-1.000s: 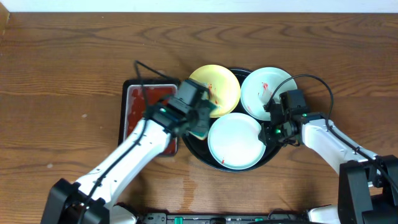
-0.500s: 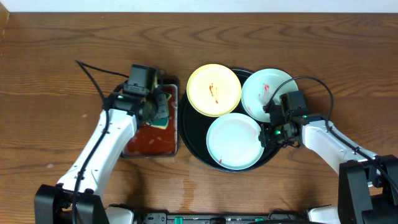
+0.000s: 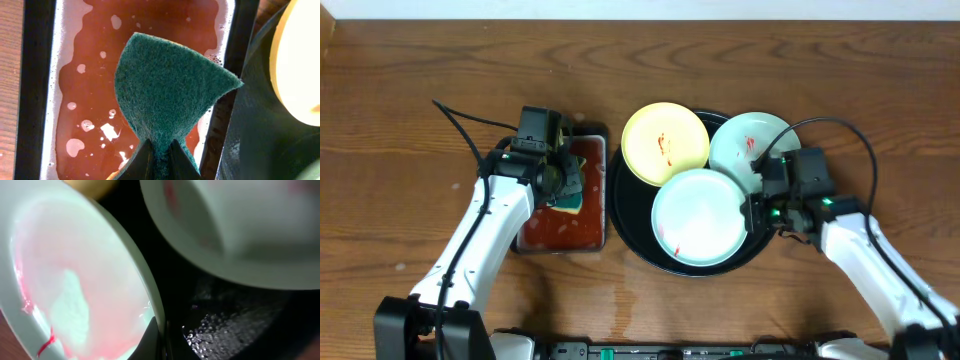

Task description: Clean dirty plates on tray and stack at the side

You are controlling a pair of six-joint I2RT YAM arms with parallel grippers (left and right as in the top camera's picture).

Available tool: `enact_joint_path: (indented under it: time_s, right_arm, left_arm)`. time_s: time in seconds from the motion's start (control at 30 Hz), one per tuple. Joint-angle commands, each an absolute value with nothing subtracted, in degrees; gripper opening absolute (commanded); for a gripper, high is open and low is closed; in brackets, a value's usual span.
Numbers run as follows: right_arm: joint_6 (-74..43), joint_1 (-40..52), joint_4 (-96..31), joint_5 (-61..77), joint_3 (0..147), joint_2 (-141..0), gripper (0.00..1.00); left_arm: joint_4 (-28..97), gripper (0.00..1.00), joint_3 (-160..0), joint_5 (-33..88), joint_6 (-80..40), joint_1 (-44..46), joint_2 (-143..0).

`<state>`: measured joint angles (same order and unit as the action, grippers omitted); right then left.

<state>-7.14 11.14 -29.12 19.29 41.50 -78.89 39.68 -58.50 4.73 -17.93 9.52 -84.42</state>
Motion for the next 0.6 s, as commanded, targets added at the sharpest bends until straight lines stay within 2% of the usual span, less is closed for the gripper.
enact_joint_path:
  time_s: [0.0,0.3,0.57]
  right_arm:
    - [-6.63,11.35,-28.67,14.44,41.41,-74.63,0.01]
    - [-7.9,12.16,-26.94,4.45,41.71,-71.07,0.01]
    - [-8.29,17.69,-26.83,-2.13,43.57,-71.09,0.01]
  left_arm:
    - [39.81,0.08,-58.19,3.31,-17.12,9.28,-83.59]
    - [40.05,0.08,-58.06,3.33,-17.12,9.28,-84.99]
    - [40.03,0.08,-57.45,4.38,-17.15,9.34,-85.41]
